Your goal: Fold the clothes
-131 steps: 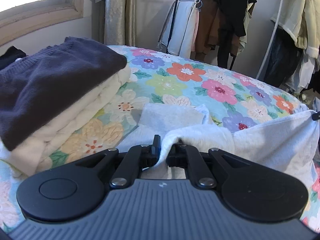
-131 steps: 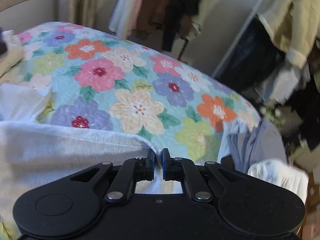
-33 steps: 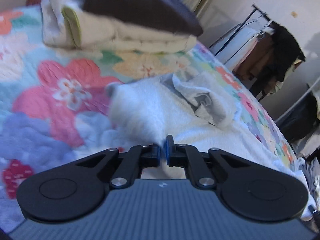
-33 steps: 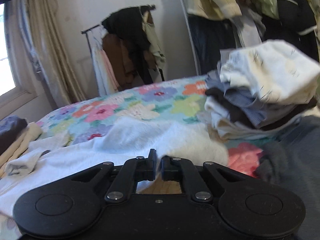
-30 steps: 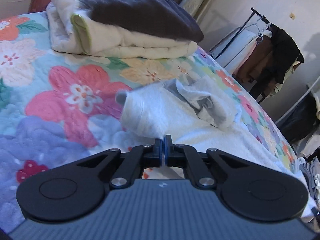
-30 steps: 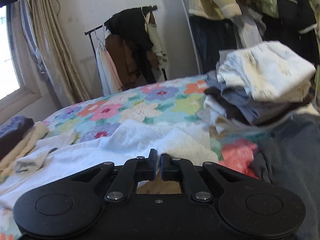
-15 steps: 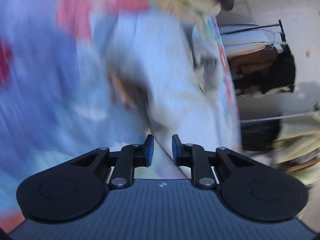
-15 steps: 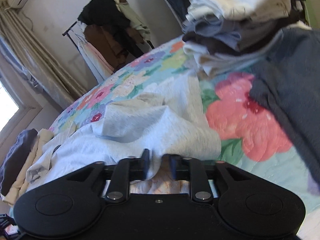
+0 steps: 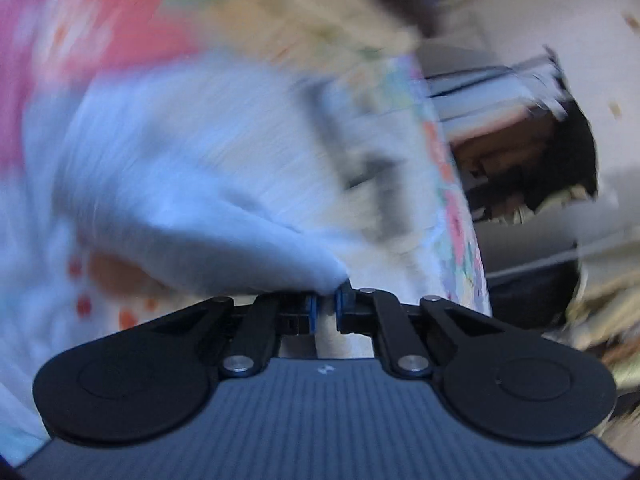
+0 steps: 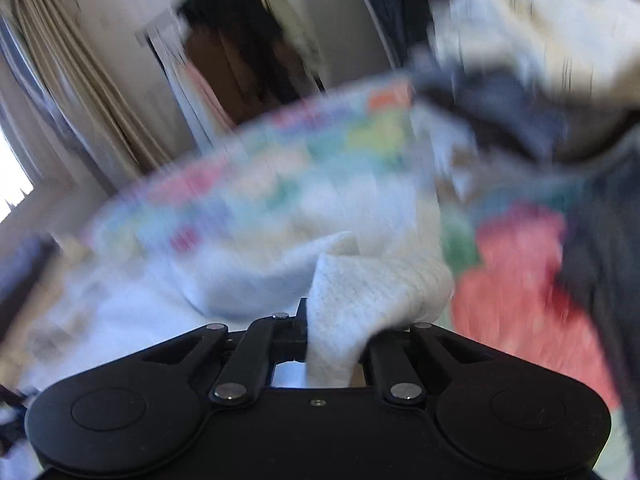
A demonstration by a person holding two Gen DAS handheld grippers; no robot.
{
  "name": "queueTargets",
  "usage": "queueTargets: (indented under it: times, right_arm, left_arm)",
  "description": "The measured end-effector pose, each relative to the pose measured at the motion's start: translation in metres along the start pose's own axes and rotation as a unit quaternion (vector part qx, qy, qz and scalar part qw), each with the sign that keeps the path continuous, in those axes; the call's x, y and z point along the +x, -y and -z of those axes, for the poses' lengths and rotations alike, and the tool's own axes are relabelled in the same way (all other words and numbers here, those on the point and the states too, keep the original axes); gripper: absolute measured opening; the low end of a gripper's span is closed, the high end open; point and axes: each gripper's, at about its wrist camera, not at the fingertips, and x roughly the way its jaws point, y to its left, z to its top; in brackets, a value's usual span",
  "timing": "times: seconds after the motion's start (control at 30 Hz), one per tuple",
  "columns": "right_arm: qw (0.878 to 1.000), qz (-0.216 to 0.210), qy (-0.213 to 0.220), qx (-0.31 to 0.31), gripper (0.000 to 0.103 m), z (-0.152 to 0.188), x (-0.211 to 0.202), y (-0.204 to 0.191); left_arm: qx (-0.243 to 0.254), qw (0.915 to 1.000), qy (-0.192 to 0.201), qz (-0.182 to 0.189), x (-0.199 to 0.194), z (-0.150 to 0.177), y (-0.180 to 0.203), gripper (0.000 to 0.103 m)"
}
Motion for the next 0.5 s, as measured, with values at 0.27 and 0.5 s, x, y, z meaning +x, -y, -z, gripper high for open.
queueTargets:
  times: [0.27, 0.5]
  right_arm:
    - [0.996, -0.063, 0.048, -0.034, 0.004, -0.028, -0.114, -0.029]
    - [0.997, -0.010, -0.070, -0.002, 0.003, 0.044, -0.129, -0.001]
  left_arm:
    - [0.171, 0.9835, 0.056, 0.015, -0.115, -0.002, 0.047, 0.005]
    - [0.135, 0.9893, -0.037, -0.042, -0.136, 0.034, -0.018, 0.007]
